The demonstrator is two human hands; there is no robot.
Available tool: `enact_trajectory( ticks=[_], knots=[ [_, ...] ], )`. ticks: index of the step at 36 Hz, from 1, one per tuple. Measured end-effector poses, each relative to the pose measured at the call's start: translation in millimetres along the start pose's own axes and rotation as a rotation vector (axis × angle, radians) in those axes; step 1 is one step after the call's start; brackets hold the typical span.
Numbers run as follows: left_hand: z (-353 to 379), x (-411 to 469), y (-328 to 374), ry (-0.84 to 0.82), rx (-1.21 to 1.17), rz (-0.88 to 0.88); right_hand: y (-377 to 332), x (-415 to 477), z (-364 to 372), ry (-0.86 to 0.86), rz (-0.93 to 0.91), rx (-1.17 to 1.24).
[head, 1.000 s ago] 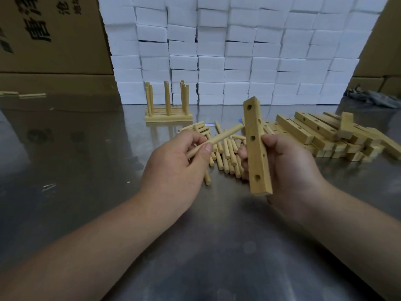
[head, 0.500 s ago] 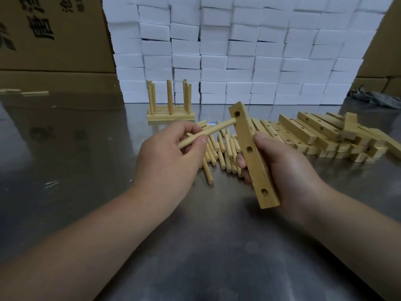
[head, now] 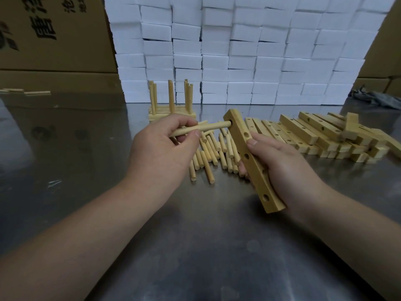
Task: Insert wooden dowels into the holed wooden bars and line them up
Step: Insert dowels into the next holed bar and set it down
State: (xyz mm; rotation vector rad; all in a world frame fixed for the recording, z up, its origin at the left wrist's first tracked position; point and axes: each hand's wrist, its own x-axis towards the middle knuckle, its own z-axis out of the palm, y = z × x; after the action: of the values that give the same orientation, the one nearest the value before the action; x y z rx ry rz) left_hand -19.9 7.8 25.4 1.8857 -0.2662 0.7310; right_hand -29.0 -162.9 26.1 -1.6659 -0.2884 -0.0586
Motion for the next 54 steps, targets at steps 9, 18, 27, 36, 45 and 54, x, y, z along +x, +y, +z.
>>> enact_trajectory(
  ticks=[9, 18, 27, 36, 45, 54],
  knots=[
    [-2.0, 1.2, -0.8, 0.007, 0.071, 0.084, 1.4, -0.3, -0.3, 0.028, 0.001, -0.066],
    [-0.9, 0.8, -3.3, 0.007, 0.087, 0.112, 0.7, -2.1, -0.7, 0.002, -0.023, -0.090],
    [-0.2, 0.1, -6.0, -0.020, 0.147, 0.134, -0.5, -2.9, -1.1, -0.015, -0.040, -0.099],
    [-1.7, 0.6, -5.2, -0.047, 0.223, 0.218, -1.5, -3.8, -2.6, -0.025, -0.062, -0.148],
    [-3.7, 1.2, -5.8, -0.097, 0.218, 0.199, -1.0, -3.7, -5.3, -0.025, -0.107, -0.195],
    [-8.3, 3.4, -3.3, -0.178, 0.097, 0.093, 0.1, -3.8, -5.9, -0.052, -0.140, -0.225]
  ],
)
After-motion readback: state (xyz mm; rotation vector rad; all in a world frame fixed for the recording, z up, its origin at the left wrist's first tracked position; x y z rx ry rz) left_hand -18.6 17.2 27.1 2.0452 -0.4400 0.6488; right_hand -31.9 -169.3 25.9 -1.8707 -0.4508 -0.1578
